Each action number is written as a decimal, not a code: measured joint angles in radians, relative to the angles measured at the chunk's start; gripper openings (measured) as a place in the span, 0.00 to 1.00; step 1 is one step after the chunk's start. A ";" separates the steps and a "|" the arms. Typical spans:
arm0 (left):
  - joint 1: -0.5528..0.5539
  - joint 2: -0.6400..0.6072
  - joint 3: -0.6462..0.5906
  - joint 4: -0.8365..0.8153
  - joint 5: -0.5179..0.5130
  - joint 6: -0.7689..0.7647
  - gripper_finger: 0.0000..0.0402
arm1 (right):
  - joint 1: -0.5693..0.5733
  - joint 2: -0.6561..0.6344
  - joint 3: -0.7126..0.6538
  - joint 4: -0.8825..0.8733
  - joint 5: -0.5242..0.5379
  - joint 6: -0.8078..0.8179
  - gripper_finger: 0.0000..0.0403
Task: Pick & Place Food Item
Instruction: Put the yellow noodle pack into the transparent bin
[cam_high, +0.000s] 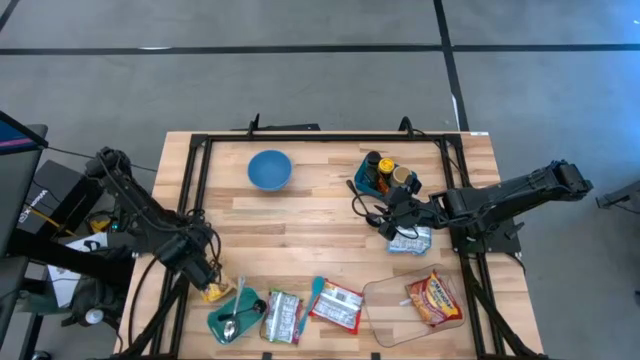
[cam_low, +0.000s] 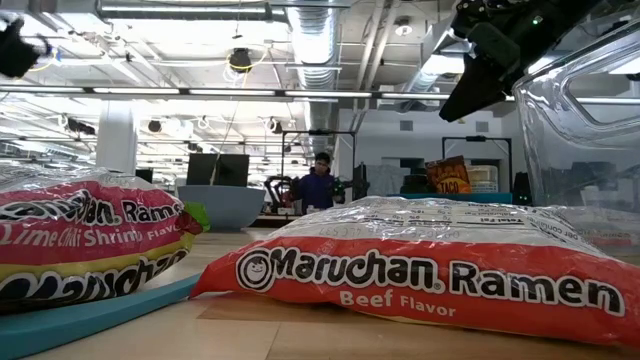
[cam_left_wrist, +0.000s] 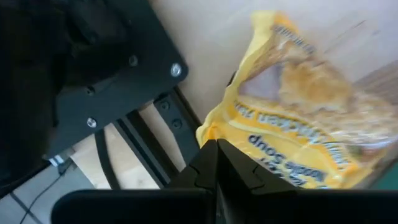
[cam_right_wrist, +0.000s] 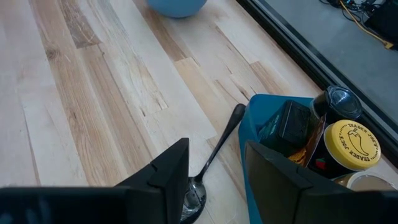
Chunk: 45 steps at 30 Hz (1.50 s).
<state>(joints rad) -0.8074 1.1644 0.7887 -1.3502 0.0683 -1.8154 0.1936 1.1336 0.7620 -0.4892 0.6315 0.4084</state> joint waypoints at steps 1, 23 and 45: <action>0.000 -0.015 -0.026 0.021 0.021 -0.001 0.00 | 0.000 0.000 0.000 0.000 0.000 0.000 0.37; -0.063 -0.115 -0.056 0.093 -0.052 -0.061 0.00 | 0.001 0.000 0.000 0.003 0.000 0.000 0.37; -0.074 0.041 -0.125 0.357 0.095 0.088 0.00 | 0.000 0.000 0.000 0.004 0.001 0.002 0.37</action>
<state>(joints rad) -0.8814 1.2053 0.6641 -0.9936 0.1629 -1.7271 0.1932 1.1339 0.7620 -0.4852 0.6327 0.4107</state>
